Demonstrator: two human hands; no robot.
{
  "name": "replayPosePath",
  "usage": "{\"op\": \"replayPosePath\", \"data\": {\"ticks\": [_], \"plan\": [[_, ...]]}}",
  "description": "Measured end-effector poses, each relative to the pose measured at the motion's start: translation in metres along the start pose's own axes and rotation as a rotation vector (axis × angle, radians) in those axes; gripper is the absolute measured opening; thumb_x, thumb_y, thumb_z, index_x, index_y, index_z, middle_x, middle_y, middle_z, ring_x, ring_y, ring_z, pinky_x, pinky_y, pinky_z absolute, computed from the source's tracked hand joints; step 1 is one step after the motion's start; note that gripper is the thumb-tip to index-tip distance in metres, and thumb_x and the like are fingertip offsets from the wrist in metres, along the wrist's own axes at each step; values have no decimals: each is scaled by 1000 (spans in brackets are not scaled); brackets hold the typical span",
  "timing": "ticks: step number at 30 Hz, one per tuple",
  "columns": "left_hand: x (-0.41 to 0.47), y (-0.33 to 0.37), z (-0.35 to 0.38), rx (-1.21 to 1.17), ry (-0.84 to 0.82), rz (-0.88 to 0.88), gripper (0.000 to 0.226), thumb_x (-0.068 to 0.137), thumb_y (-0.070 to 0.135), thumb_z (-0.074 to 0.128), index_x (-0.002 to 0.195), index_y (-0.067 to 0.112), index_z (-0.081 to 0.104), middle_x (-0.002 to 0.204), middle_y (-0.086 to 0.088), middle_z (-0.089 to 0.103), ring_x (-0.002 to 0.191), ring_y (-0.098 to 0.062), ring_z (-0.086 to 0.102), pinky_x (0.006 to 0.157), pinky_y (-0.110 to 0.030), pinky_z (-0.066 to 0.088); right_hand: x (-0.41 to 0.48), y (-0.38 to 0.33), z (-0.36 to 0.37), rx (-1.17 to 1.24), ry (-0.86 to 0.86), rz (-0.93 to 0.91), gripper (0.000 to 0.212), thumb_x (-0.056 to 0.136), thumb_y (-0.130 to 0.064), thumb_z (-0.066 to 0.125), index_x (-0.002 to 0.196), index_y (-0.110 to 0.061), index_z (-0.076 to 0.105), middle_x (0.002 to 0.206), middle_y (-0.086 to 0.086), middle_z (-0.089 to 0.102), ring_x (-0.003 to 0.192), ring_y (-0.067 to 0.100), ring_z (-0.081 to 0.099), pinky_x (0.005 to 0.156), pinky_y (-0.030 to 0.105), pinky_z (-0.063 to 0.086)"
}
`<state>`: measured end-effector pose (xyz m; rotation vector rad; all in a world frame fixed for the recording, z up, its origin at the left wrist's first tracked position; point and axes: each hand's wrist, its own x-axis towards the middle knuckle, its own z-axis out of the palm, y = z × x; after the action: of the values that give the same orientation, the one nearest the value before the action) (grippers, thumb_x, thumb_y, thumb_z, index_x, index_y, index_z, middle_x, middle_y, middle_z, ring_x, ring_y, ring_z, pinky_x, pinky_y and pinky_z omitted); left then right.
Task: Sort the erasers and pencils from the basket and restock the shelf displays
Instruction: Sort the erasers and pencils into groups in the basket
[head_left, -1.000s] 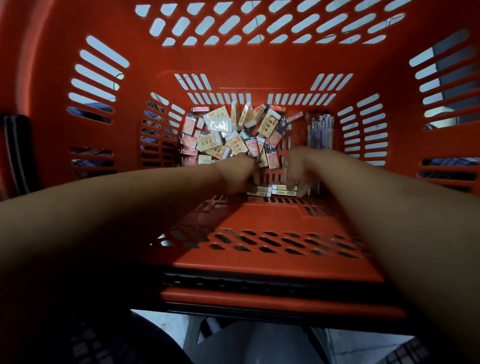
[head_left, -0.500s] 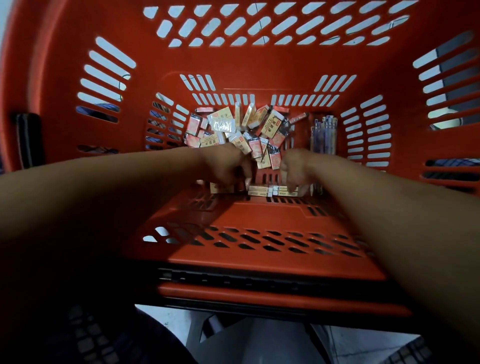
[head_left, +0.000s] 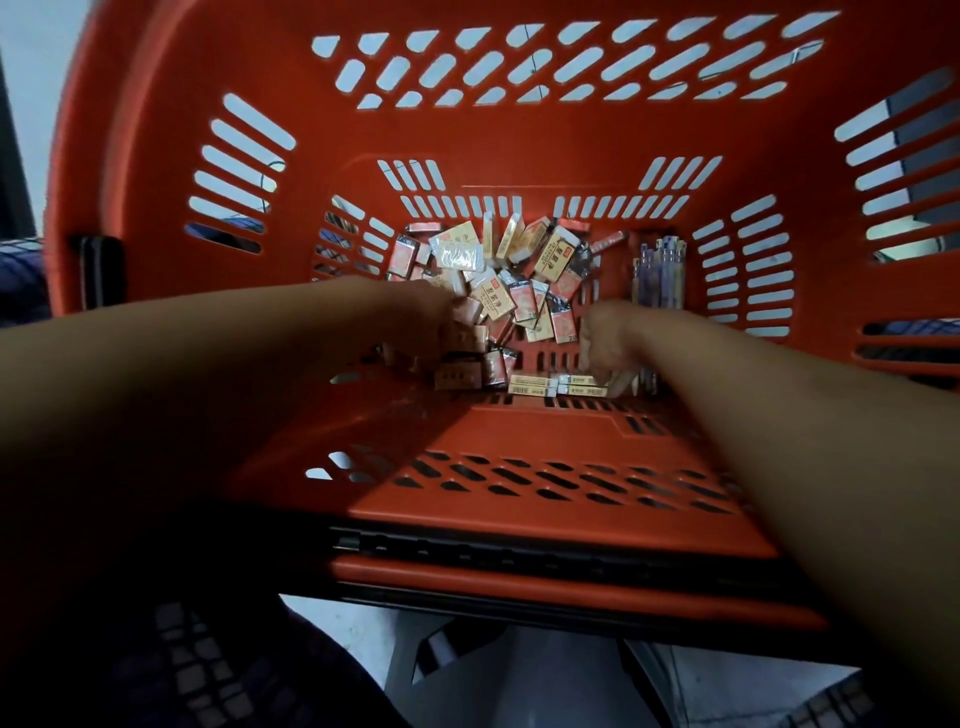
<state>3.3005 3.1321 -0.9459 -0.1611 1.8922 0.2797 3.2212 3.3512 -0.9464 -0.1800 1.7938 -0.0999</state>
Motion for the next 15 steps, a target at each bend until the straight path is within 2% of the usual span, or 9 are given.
{"op": "replayPosePath", "data": {"ticks": [2,3,5,8,9,11,13,15], "plan": [[5,1,10,39,64,13,35,84,24,81,113,9,68,107,-9,72,97,-30,71,89,-39,56,5,1,1,27,-44,14,45,84,19,65,126,11,52,90,20,62,76,38,71,82,55,60],[6,2,16,63,104,40,34,86,29,79,115,13,71,110,-8,72,100,-28,69,85,-33,53,9,4,2,12,-38,2,44,84,19,65,125,11,53,87,18,61,79,39,72,84,54,60],[6,5,22,41,158,65,28,88,31,76,113,18,73,112,-8,71,99,-27,66,79,-30,49,4,2,1,26,-17,-15,41,85,13,68,124,12,55,86,14,64,92,40,72,90,50,58],[6,9,25,46,194,76,16,85,33,80,90,22,70,103,-8,70,88,-25,67,75,-36,56,-5,4,-3,14,124,-94,41,87,-1,73,125,3,60,113,19,65,113,39,64,96,44,53],[5,10,23,73,171,91,17,86,33,80,85,22,67,101,-8,70,89,-26,67,76,-36,56,-3,5,-3,3,120,-101,41,87,-1,73,126,2,60,116,21,64,113,39,63,96,44,53],[2,9,13,83,139,175,16,88,32,76,89,19,69,101,-6,69,93,-24,65,79,-32,52,-1,6,-2,23,28,-81,42,85,10,70,125,8,58,108,22,64,105,43,68,92,48,57],[-3,8,0,18,140,299,13,87,28,79,91,17,72,94,0,69,86,-18,63,73,-25,46,2,5,0,38,-48,-44,38,84,16,69,120,12,59,100,21,69,98,41,71,90,51,58],[-10,10,-9,-34,178,375,14,83,21,83,95,16,77,90,4,72,76,-11,63,66,-18,42,3,5,1,51,-47,-52,32,83,16,69,114,13,63,87,17,68,94,42,72,87,51,59]]}}
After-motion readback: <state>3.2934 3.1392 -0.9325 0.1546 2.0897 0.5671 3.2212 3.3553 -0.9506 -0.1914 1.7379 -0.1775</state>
